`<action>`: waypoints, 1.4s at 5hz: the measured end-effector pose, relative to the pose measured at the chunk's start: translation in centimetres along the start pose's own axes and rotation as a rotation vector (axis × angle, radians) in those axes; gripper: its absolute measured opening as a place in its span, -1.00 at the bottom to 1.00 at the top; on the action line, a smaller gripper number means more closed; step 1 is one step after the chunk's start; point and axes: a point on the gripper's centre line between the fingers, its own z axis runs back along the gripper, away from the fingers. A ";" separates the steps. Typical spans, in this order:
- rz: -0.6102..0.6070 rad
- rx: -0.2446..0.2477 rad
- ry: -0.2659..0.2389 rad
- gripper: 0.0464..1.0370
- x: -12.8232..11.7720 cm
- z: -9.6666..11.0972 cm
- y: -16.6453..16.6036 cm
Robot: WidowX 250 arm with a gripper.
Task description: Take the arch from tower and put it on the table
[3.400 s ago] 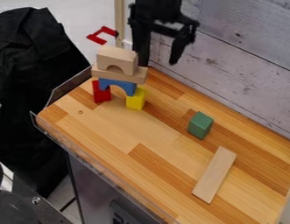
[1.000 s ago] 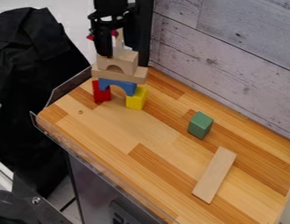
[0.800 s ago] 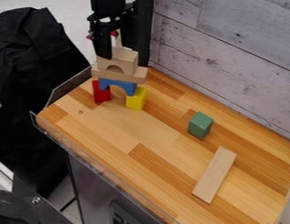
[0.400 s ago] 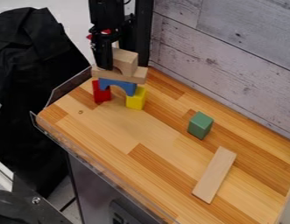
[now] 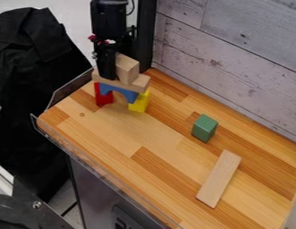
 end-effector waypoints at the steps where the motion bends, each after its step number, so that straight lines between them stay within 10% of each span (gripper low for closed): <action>1: -0.028 -0.018 -0.013 0.16 -0.1 0.5 -0.6; 4: -0.185 -0.048 -0.039 0.16 -1.0 1.7 -1.8; 7: -0.481 -0.034 -0.034 0.16 -10.3 0.9 -0.5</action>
